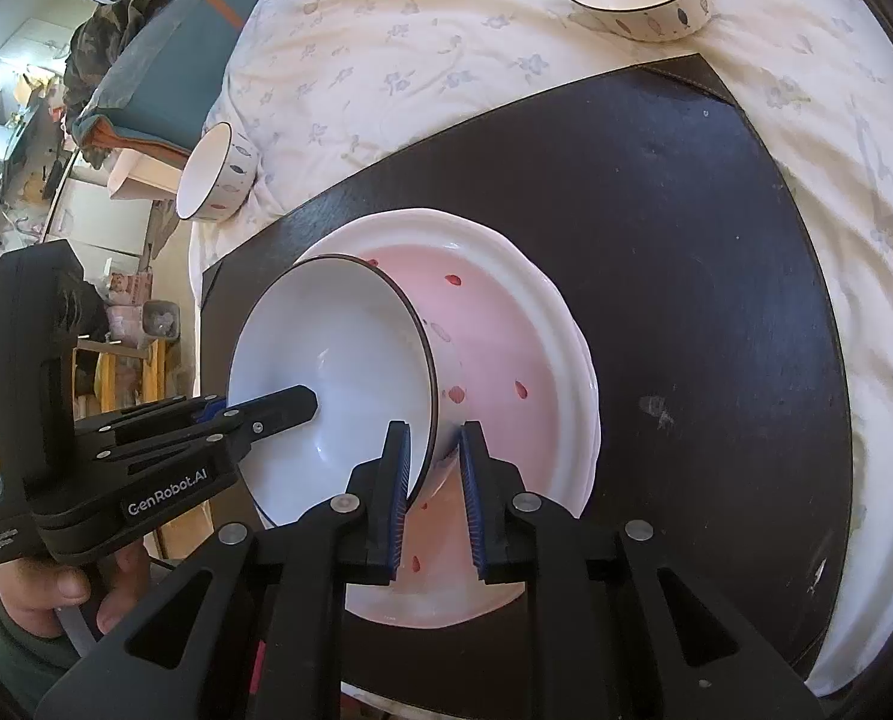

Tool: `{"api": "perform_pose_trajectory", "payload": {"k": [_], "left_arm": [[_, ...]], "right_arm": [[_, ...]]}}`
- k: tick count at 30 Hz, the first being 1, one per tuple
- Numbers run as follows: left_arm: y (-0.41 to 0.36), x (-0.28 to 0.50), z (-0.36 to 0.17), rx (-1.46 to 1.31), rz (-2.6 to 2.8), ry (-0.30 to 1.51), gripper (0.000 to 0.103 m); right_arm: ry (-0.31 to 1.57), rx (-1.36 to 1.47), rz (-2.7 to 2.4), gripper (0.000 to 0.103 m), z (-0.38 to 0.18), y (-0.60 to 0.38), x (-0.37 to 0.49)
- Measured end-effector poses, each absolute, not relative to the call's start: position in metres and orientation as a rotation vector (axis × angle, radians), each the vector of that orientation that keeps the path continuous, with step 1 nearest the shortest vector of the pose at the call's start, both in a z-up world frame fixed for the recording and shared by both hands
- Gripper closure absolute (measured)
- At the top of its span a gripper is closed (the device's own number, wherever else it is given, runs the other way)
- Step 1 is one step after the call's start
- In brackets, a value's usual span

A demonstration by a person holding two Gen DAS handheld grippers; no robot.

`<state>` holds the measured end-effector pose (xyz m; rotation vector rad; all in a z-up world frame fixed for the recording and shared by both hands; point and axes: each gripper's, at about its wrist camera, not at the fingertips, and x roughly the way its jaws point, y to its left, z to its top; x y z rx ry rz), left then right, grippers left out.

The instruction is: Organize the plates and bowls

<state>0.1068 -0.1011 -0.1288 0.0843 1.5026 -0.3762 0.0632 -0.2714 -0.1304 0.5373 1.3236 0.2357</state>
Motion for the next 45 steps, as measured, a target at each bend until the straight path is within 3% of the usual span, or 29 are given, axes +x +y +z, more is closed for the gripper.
{"api": "perform_pose_trajectory", "payload": {"k": [18, 19, 21, 23, 27, 29, 30, 31, 33, 35, 45], "left_arm": [[-0.104, 0.100, -0.117, 0.149, -0.375, 1.436, 0.091], [-0.104, 0.099, -0.116, 0.157, -0.376, 1.430, 0.088], [-0.103, 0.095, -0.113, 0.176, -0.370, 1.408, 0.059], [-0.103, 0.091, -0.108, 0.193, -0.359, 1.375, 0.045], [-0.101, 0.086, -0.102, 0.208, -0.355, 1.352, 0.043], [-0.101, 0.084, -0.100, 0.221, -0.349, 1.344, 0.043], [-0.101, 0.082, -0.099, 0.226, -0.345, 1.340, 0.043], [-0.101, 0.080, -0.098, 0.234, -0.336, 1.330, 0.043], [-0.098, 0.077, -0.094, 0.234, -0.324, 1.306, 0.043], [-0.095, 0.073, -0.089, 0.219, -0.320, 1.281, 0.043], [-0.076, 0.063, -0.059, 0.147, -0.235, 1.104, 0.043]], "right_arm": [[1.286, 0.511, 0.217, 0.083, -0.123, -0.274, 0.063], [1.284, 0.510, 0.216, 0.083, -0.122, -0.274, 0.063], [1.283, 0.510, 0.218, 0.083, -0.122, -0.274, 0.063], [1.276, 0.496, 0.217, 0.083, -0.120, -0.274, 0.061], [1.256, 0.463, 0.206, 0.081, -0.116, -0.273, 0.059], [1.246, 0.444, 0.193, 0.064, -0.113, -0.272, 0.057], [1.244, 0.442, 0.189, 0.038, -0.112, -0.272, 0.056], [1.232, 0.446, 0.188, 0.028, -0.110, -0.273, 0.055], [1.211, 0.446, 0.201, 0.020, -0.104, -0.273, 0.054], [1.184, 0.437, 0.193, 0.000, -0.098, -0.272, 0.051], [1.058, 0.254, 0.109, 0.000, -0.067, -0.264, 0.035]]}}
